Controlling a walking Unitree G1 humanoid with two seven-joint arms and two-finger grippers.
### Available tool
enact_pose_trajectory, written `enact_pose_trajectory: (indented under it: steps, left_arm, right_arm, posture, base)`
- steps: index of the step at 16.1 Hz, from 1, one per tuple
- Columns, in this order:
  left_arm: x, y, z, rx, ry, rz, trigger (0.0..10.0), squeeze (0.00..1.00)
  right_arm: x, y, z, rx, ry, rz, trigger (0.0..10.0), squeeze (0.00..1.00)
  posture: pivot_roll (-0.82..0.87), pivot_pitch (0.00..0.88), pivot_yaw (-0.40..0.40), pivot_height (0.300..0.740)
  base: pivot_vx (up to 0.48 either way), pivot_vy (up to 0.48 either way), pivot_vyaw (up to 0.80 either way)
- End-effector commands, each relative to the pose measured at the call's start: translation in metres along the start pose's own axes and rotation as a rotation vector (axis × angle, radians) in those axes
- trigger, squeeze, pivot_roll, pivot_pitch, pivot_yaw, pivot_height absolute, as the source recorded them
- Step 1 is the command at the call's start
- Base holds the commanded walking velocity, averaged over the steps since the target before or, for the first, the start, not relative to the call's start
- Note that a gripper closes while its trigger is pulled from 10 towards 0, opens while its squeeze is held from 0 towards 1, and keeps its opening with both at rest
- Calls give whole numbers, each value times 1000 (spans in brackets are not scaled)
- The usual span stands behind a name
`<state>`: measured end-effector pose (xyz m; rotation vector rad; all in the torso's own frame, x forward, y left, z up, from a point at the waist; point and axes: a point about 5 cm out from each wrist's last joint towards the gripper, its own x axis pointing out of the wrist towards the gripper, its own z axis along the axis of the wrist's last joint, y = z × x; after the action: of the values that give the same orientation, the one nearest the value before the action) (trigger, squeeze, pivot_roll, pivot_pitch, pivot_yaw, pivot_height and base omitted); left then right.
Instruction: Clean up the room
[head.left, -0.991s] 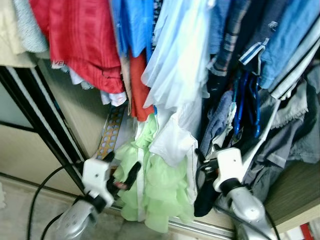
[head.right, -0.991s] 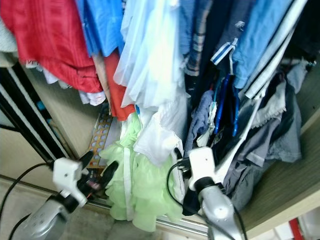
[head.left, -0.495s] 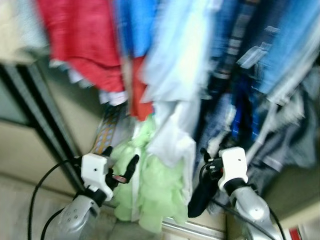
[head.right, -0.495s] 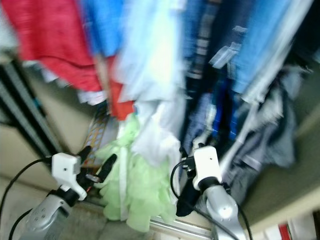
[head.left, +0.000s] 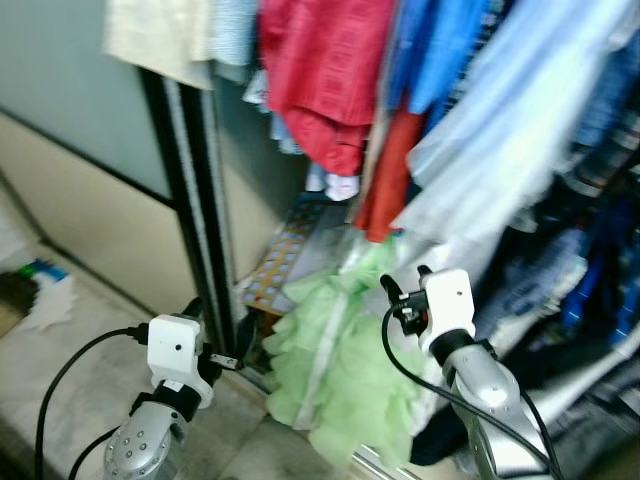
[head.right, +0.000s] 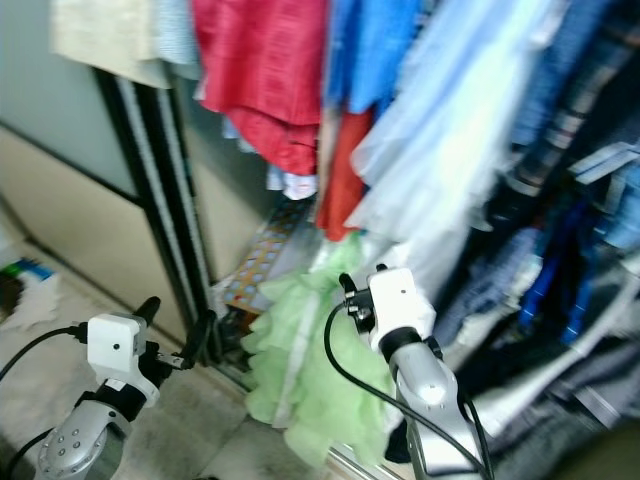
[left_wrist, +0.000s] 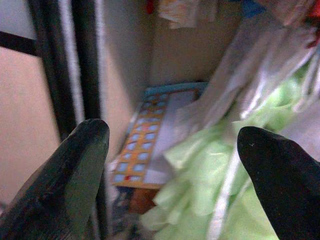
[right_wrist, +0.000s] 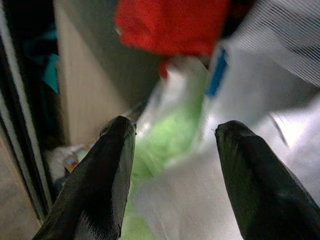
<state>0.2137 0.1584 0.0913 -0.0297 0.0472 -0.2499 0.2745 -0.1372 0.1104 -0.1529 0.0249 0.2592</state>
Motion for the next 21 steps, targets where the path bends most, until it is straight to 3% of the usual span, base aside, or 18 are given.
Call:
enact_pose_trajectory:
  steps: [1,3,4,9,13,17,21]
  left_arm:
    - [1,-1,3,19,-2,12,10000,0]
    - [-1,7,1,72,20,84,10000,0]
    - [-1,9,1,87,19,70,10000,0]
    - [0,14,2,87,21,78,10000,0]
    - [-2,15,1,88,25,85,10000,0]
    - [-4,25,2,99,36,116,10000,0]
    - [1,24,4,112,29,99,10000,0]
  right_arm:
    - [2,-5,0,-9,11,-4,10000,0]
    - [5,-10,1,-19,7,-21,10000,0]
    - [6,-11,1,-17,6,-27,10000,0]
    - [15,-10,5,-4,-9,-40,10000,0]
    - [16,-12,4,4,-10,-50,10000,0]
    - [17,-12,4,9,-9,-53,10000,0]
    - [15,-14,0,59,-11,-95,10000,0]
  posture:
    - [-21,57,-101,740]
    - [-19,55,-99,740]
    - [-13,55,-94,740]
    - [3,60,-95,740]
    - [8,62,-96,740]
    - [8,60,-93,740]
    - [20,49,-71,740]
  base:
    - [0,0,800]
    - [0,0,800]
    - [0,0,800]
    - [0,0,800]
    - [0,0,800]
    - [0,0,800]
    - [0,0,561]
